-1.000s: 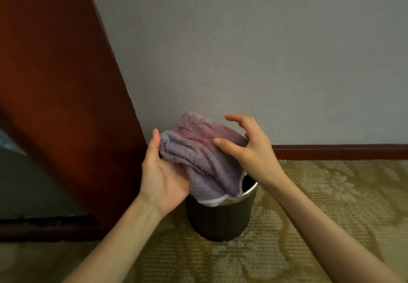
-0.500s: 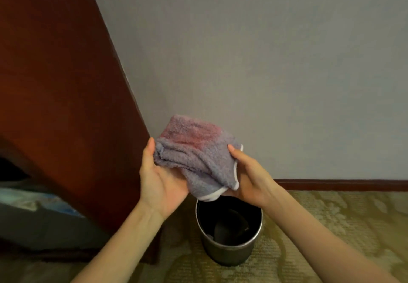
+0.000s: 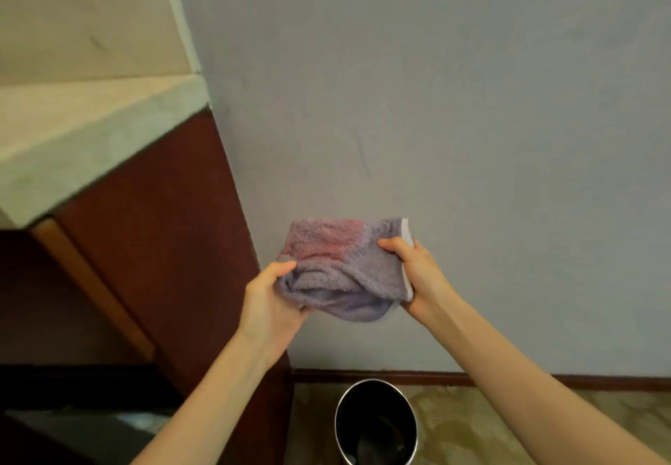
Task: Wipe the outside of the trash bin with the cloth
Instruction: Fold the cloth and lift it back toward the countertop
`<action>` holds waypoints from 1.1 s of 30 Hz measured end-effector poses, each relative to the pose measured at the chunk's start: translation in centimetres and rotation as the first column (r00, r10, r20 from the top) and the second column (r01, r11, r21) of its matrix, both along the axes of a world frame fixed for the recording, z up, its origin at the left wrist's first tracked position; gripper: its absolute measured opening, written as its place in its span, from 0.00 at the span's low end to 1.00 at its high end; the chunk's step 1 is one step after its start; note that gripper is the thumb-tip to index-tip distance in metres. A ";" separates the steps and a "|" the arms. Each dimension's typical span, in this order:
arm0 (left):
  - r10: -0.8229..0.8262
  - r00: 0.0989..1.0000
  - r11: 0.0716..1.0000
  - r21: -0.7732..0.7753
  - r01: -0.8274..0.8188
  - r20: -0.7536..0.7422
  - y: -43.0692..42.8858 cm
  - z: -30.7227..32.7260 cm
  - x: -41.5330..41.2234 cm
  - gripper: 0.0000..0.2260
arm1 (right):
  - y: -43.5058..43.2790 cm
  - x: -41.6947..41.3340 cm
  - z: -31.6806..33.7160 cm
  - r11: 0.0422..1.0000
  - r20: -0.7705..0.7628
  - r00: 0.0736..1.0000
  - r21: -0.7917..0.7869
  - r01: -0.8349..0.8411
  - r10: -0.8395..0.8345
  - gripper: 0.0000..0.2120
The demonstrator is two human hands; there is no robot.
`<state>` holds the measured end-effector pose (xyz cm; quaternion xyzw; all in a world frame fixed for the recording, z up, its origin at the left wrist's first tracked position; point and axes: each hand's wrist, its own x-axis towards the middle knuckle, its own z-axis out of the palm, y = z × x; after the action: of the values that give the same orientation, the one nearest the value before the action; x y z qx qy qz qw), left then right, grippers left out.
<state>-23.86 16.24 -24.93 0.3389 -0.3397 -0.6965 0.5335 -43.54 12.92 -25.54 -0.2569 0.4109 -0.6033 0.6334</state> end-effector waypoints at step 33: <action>0.634 0.357 0.773 -0.583 -0.250 0.686 -11.3 30.7 22.4 0.16 | -11.0 21.5 31.3 0.896 -0.541 0.841 -0.366 -0.250 0.014 0.19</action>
<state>-1.47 4.95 5.75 0.6070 -0.5774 -0.1766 0.5166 -22.06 1.88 5.79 -0.5707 0.4083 -0.5380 0.4670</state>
